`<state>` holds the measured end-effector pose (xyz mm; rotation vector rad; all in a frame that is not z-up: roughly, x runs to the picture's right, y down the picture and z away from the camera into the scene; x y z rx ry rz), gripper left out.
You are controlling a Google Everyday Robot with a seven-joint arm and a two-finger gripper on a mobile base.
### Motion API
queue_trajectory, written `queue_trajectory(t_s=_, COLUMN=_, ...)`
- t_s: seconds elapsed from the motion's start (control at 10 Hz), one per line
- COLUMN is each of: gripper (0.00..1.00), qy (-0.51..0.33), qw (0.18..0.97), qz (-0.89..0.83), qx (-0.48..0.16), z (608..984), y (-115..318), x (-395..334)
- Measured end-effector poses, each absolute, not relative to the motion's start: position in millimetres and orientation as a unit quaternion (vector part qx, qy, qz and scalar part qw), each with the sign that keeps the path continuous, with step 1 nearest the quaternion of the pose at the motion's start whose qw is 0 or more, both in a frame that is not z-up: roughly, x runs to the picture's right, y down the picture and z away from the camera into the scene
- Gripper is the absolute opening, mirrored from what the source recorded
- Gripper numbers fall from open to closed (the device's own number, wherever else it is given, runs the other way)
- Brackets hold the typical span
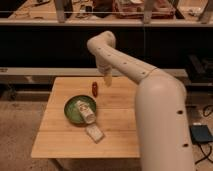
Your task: Move the arm in a circular motion
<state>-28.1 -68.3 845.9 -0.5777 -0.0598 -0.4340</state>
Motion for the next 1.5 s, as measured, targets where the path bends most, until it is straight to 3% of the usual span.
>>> queue_trajectory(t_s=0.3, gripper=0.65, qy=-0.091, qw=0.900, qz=-0.318, qx=-0.285, z=820.1, y=-46.8, x=-111.7)
queue_trajectory(t_s=0.6, gripper=0.65, qy=-0.153, qw=0.863, qz=-0.390, qx=-0.283, z=770.3, y=2.8, x=-126.6)
queue_trajectory(t_s=0.9, gripper=0.65, qy=-0.177, qw=0.856, qz=-0.380, qx=-0.303, z=719.6, y=87.6, x=-50.7)
queue_trajectory(t_s=1.5, gripper=0.65, qy=-0.135, qw=0.915, qz=-0.192, qx=-0.327, z=671.6, y=224.4, x=153.2)
